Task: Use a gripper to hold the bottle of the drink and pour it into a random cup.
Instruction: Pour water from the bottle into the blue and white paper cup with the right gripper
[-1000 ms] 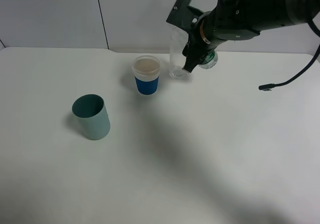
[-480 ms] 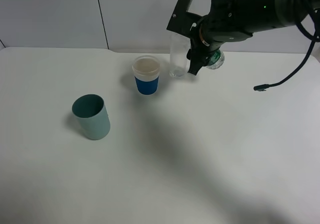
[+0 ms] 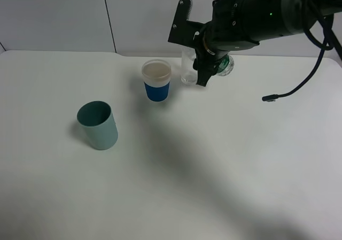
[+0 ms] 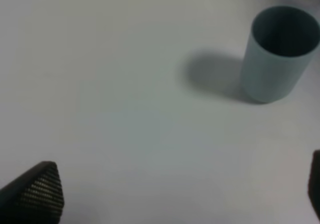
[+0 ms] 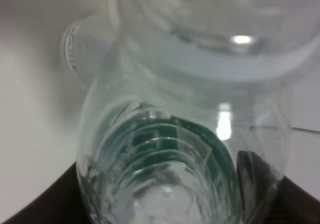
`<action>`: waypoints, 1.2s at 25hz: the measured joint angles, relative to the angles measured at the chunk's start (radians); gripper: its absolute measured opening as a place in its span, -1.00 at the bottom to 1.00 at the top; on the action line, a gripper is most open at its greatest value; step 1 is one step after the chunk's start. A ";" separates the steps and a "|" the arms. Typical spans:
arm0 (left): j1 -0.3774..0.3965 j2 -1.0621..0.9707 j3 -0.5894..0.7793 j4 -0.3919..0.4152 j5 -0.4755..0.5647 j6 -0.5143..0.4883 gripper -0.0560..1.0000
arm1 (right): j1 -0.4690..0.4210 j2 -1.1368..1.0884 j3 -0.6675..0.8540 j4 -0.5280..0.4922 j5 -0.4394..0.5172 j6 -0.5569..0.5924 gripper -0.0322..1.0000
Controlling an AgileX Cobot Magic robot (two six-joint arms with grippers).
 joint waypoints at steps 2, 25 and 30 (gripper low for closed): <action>0.000 0.000 0.000 0.000 0.000 0.000 0.99 | 0.000 0.000 0.000 0.000 0.017 -0.016 0.15; 0.000 0.000 0.000 0.000 0.000 0.000 0.99 | 0.023 0.000 -0.033 -0.004 0.155 -0.107 0.15; 0.000 0.000 0.000 0.000 0.000 0.000 0.99 | 0.048 0.013 -0.086 -0.005 0.218 -0.151 0.15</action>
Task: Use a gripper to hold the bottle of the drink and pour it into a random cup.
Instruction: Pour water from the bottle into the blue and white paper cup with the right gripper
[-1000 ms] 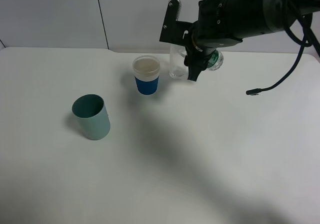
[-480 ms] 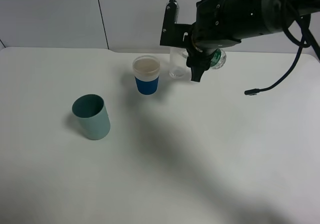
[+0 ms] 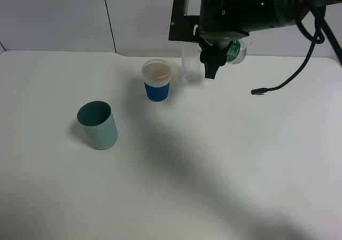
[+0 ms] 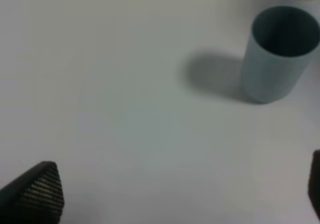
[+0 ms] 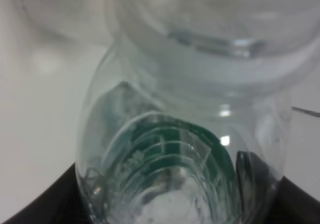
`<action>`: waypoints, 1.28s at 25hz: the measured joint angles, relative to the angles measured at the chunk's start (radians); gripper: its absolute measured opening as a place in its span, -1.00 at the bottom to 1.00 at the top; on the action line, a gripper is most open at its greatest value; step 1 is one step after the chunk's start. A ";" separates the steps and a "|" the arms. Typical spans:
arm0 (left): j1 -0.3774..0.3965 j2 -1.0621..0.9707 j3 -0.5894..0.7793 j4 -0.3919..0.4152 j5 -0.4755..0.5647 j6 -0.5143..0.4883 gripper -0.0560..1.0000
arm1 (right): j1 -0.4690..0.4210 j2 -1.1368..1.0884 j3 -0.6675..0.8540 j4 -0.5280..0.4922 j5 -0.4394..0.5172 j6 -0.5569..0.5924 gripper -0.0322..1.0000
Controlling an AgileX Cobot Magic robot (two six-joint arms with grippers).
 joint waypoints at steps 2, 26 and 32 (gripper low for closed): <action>0.000 0.000 0.000 0.000 0.000 0.000 0.99 | 0.003 0.006 0.000 0.000 0.010 -0.013 0.15; 0.000 0.000 0.000 0.000 0.000 0.000 0.99 | 0.029 0.080 -0.034 -0.008 0.064 -0.078 0.15; 0.000 0.000 0.000 0.000 0.000 0.000 0.99 | 0.032 0.090 -0.041 -0.007 0.063 -0.083 0.15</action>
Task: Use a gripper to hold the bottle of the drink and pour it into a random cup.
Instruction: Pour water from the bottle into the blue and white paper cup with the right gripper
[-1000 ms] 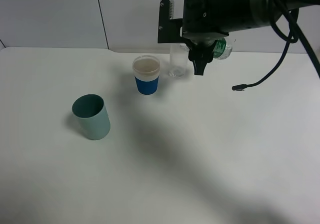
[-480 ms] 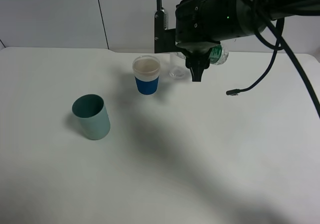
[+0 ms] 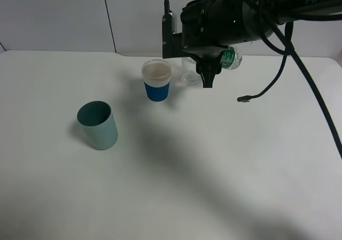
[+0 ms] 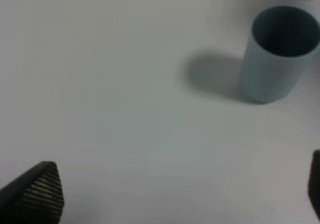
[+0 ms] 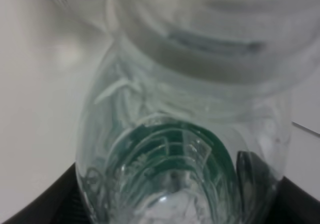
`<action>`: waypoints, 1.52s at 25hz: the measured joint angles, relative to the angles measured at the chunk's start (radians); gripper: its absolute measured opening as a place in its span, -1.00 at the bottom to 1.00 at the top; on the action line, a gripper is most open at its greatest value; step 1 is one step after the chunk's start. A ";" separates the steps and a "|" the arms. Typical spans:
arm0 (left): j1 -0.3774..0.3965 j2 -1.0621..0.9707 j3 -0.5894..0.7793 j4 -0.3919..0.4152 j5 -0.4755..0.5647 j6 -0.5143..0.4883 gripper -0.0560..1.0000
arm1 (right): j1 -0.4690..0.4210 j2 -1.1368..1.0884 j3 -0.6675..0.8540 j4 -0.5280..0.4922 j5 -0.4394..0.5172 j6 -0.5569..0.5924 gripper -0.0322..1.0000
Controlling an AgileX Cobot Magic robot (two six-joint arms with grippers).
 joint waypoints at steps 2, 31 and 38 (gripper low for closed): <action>0.000 0.000 0.000 0.000 0.000 0.000 0.99 | 0.001 0.000 -0.004 0.000 0.000 -0.001 0.15; 0.000 0.000 0.000 0.000 0.000 0.000 0.99 | 0.048 0.055 -0.094 0.000 0.051 -0.098 0.15; 0.000 0.000 0.000 0.000 0.000 0.000 0.99 | 0.051 0.055 -0.094 0.000 0.054 -0.132 0.15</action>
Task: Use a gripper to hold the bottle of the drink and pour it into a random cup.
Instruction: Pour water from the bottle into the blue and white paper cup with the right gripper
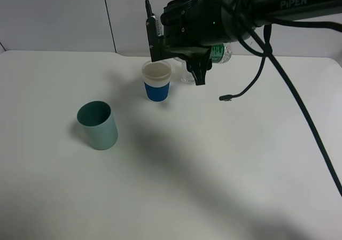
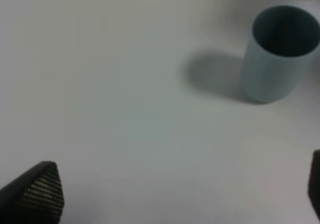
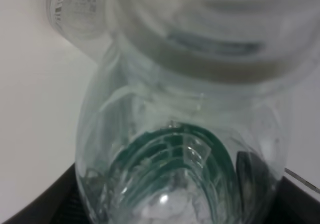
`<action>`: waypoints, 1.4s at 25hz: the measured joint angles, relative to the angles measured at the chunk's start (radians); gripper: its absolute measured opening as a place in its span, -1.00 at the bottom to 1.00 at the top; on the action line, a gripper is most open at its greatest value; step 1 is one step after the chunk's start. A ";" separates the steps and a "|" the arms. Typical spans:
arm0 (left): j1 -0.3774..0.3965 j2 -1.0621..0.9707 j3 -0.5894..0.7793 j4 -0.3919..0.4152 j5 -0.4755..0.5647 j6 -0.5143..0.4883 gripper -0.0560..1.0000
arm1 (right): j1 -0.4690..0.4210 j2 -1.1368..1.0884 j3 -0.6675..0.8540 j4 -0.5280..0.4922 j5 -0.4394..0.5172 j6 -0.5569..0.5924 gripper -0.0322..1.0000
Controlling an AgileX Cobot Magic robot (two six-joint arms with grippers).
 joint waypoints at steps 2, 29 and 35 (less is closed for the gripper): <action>0.000 0.000 0.000 0.000 0.000 0.000 0.99 | 0.003 0.000 0.000 -0.001 0.003 -0.002 0.15; 0.000 0.000 0.000 0.000 0.000 0.000 0.99 | 0.005 0.000 0.000 -0.037 0.085 -0.096 0.15; 0.000 0.000 0.000 0.000 0.000 0.000 0.99 | 0.007 0.000 0.000 -0.038 0.086 -0.104 0.15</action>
